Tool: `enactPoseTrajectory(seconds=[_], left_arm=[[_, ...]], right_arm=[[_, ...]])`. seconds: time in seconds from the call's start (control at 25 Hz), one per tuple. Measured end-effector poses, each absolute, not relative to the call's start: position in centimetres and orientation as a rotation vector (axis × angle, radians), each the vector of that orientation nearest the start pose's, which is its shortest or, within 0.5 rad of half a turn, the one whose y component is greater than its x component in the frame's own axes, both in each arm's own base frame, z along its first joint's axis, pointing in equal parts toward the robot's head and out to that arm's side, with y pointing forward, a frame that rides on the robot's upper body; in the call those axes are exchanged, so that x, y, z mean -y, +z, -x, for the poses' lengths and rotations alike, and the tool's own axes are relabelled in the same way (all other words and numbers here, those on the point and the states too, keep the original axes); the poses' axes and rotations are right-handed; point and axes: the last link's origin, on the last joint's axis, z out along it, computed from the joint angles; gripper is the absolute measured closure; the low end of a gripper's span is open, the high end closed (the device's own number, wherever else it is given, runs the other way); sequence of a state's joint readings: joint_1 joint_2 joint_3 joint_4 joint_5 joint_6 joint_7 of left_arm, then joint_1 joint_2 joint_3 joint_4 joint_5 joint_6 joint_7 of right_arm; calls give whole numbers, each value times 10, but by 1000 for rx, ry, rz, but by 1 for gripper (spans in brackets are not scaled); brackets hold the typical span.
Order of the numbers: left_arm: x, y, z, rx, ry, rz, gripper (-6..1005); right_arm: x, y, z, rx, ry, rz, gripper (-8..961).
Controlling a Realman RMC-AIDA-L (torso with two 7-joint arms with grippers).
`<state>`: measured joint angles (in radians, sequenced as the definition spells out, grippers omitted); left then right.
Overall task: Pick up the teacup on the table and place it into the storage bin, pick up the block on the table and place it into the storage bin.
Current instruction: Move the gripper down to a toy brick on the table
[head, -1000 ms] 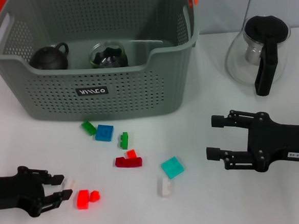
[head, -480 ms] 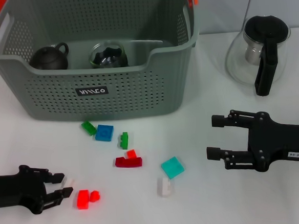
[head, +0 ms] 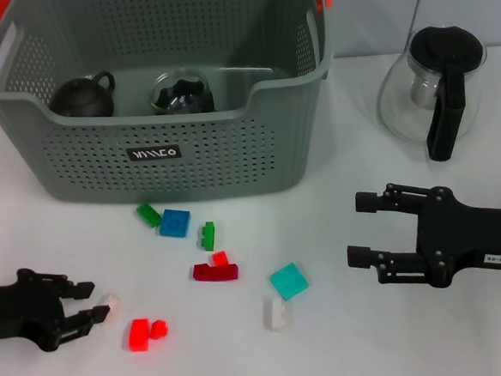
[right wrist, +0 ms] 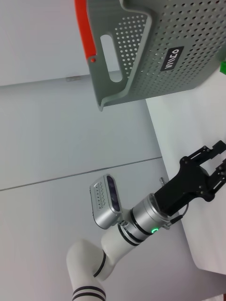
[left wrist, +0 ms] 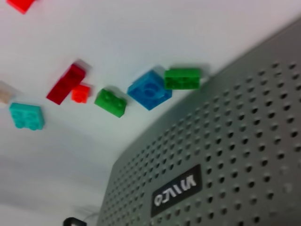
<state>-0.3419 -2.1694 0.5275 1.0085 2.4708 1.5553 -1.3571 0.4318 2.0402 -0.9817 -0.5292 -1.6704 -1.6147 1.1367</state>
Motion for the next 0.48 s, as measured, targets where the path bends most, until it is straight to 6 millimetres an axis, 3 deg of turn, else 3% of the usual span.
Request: enactPoseTrajectory(seconds=[0.48], left_arm=[[-268,20,346,761,-72,2671,683]], right_arm=[[-292,-19,-261,-411,912,2785,132]])
